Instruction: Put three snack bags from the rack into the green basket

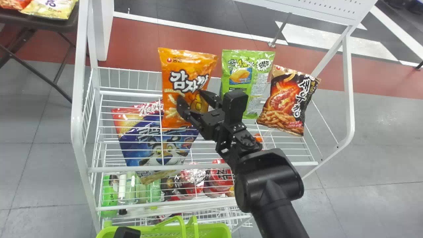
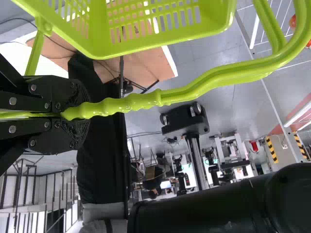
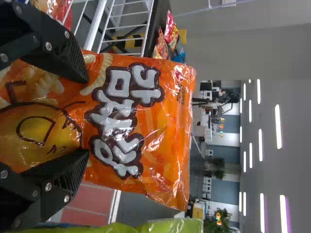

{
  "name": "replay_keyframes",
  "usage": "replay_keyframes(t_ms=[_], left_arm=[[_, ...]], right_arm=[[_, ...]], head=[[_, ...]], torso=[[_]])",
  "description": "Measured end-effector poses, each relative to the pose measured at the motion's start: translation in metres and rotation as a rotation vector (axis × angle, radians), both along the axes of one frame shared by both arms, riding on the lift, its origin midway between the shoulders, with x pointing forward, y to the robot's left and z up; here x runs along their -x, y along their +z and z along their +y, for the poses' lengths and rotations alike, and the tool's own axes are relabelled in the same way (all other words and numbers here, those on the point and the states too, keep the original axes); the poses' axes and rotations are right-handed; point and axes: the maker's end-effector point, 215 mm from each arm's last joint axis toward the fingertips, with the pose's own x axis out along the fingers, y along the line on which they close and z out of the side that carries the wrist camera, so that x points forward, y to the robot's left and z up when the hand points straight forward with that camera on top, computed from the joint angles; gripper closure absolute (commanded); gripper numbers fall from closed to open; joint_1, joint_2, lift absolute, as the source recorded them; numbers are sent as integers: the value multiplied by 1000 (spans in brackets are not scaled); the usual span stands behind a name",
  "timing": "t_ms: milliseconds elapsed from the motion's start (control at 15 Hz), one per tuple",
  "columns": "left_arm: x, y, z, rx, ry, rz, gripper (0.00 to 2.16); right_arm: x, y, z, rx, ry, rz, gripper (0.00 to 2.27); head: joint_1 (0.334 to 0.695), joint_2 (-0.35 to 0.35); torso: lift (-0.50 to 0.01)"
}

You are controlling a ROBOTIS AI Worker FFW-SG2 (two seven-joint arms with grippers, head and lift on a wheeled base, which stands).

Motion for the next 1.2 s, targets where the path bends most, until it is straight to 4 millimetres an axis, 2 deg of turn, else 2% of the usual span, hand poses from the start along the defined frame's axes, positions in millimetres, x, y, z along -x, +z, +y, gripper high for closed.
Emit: replay_keyframes(t_ms=[400,600,733,867,1067,1200], left_arm=[[1,0,0,-5,-5,-4,1416],[0,0,0,-5,-5,-6,1416],[-1,1,1,-2,-3,-8,1416],[-4,3,1,4,0,-11,1416],[-8,5,2,12,11,-15,1416],[-10,6,3,16,20,-19,1416]], right_arm=[[33,28,3,-62,72,-11,2236],[57,56,-14,-63,70,-31,2240],[81,83,-30,-73,67,-53,2240],[114,104,-45,-105,98,-20,2240],[163,115,-53,-95,165,82,2240],[189,106,-61,-97,183,159,2240]], head=[[695,-350],[695,-350],[695,-350],[695,-350],[695,-350],[695,-350]], torso=[[0],[0],[0],[0],[0],[0]])
